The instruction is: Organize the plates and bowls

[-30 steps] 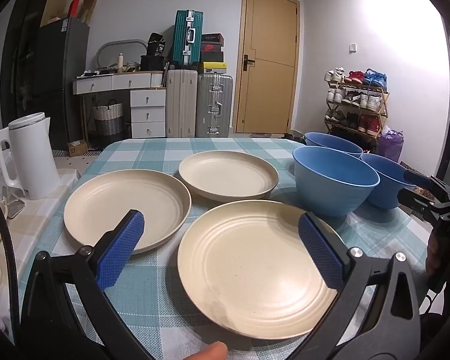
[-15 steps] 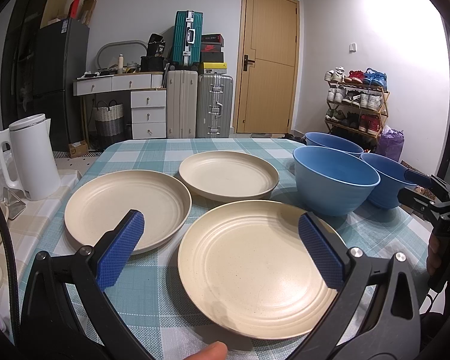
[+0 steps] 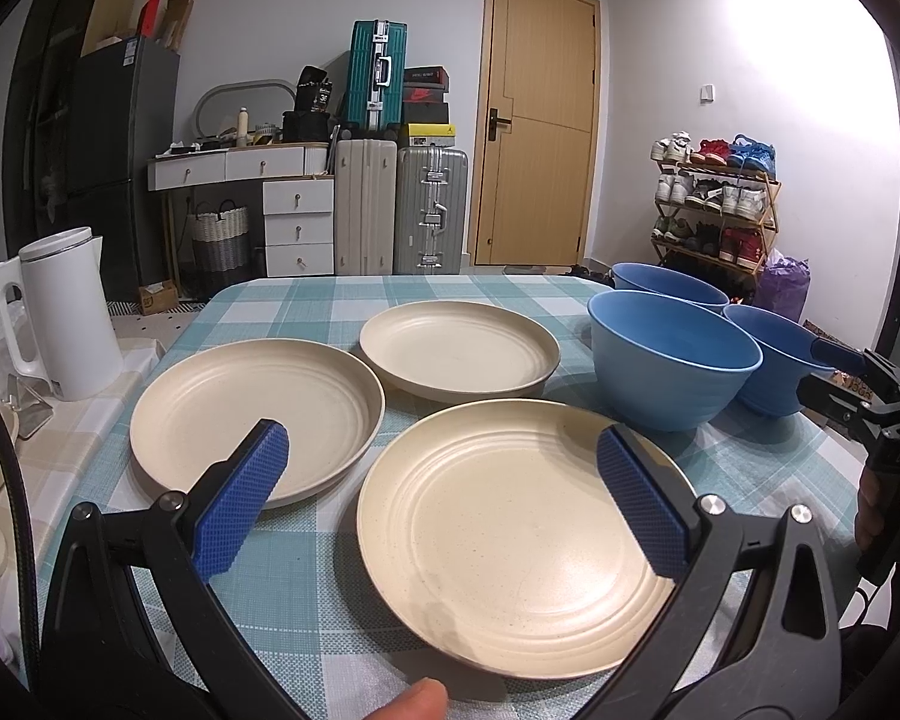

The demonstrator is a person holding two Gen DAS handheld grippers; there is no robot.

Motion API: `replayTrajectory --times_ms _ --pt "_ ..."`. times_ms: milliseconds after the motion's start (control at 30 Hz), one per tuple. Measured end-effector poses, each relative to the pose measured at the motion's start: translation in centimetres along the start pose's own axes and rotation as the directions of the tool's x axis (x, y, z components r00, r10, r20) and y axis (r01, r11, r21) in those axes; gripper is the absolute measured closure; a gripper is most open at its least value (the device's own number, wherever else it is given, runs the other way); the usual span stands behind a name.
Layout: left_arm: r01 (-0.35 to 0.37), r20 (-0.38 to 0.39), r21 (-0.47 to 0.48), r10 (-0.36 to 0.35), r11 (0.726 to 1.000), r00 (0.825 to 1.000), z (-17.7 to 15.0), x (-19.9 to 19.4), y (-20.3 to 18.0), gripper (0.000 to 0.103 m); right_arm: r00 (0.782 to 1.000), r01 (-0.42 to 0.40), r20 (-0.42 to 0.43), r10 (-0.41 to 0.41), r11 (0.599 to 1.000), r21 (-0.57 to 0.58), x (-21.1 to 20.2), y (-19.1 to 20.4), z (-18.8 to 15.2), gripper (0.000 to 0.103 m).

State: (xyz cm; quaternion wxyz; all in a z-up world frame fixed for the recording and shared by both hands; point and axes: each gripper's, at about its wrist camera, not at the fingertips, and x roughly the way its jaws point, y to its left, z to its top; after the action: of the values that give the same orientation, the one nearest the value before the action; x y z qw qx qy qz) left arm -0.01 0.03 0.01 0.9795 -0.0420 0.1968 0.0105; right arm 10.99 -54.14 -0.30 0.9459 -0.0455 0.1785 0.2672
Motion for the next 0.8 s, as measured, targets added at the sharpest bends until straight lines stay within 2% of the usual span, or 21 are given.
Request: replayTrajectory --times_ms 800 --pt "-0.002 -0.002 0.008 0.002 1.0 1.0 0.07 0.15 0.12 0.0 1.0 0.001 -0.004 -0.001 1.0 -0.005 -0.03 -0.16 -0.05 0.0"
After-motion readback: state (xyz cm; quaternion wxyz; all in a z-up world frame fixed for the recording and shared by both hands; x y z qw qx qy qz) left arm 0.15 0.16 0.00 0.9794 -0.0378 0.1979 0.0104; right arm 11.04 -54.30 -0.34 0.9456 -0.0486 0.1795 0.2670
